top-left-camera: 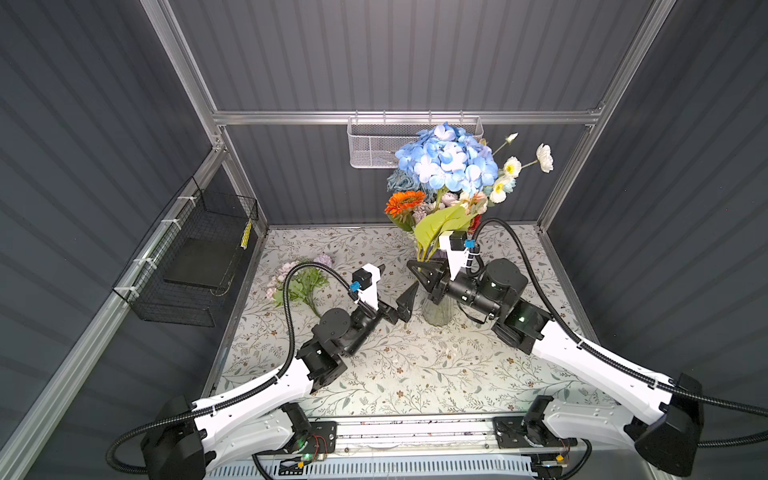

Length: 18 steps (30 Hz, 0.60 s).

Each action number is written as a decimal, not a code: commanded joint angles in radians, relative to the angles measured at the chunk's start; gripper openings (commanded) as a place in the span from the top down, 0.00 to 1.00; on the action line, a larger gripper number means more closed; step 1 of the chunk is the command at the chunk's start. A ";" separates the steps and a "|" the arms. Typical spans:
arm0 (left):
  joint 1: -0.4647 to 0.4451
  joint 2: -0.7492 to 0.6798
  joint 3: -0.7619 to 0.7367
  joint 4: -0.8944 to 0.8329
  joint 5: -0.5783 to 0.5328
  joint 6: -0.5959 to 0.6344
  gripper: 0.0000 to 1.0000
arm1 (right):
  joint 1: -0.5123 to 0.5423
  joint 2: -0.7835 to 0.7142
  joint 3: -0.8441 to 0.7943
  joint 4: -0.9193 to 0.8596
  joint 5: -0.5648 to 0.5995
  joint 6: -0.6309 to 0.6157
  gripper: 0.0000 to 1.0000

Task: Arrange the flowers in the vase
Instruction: 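Grasp the hydrangea stem with the right gripper while the left opens, then lower the blue hydrangea into the clear vase with the right gripper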

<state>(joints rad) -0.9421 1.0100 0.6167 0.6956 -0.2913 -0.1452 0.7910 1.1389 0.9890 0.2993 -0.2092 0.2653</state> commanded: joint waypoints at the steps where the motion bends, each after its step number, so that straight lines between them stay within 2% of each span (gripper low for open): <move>1: 0.002 -0.017 -0.015 -0.014 -0.078 -0.021 0.00 | 0.001 -0.078 -0.002 -0.057 0.075 -0.087 1.00; 9: 0.066 0.011 -0.015 -0.049 -0.092 -0.089 0.00 | -0.004 -0.208 -0.002 -0.213 0.296 -0.221 1.00; 15: 0.187 0.056 -0.020 -0.063 0.000 -0.236 0.00 | -0.013 -0.247 0.053 -0.237 0.394 -0.323 1.00; 18: 0.200 0.076 -0.016 -0.078 0.000 -0.255 0.00 | -0.017 -0.240 0.083 -0.214 0.411 -0.383 1.00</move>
<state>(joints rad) -0.7498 1.0752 0.6098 0.6334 -0.3168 -0.3367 0.7799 0.9047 1.0218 0.0696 0.1425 -0.0269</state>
